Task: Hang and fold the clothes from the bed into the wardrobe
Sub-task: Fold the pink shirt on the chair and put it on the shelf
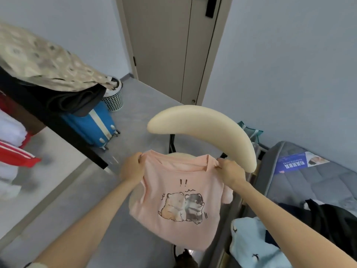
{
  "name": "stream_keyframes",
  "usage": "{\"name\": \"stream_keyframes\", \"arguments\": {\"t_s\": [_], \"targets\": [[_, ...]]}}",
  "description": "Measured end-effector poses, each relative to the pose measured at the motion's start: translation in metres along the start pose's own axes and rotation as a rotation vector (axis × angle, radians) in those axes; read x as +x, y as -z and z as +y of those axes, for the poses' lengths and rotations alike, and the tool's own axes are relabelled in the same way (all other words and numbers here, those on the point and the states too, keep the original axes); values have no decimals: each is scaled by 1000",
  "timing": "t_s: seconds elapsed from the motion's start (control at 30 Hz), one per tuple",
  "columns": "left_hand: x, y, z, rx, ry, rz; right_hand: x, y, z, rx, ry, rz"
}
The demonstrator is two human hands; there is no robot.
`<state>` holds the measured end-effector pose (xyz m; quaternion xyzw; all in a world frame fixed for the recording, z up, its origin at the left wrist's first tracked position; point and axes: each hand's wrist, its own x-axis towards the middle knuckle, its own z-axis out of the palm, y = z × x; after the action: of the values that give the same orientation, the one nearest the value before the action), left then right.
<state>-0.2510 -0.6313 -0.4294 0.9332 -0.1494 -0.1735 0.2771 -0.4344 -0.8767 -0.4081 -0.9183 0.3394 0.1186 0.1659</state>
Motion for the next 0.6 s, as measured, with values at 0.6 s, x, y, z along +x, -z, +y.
{"name": "stream_keyframes", "arguments": {"t_s": [0.6], "targets": [[32,-246,-104,-105,-216,-203,95,-254,38,232,60,23]]}}
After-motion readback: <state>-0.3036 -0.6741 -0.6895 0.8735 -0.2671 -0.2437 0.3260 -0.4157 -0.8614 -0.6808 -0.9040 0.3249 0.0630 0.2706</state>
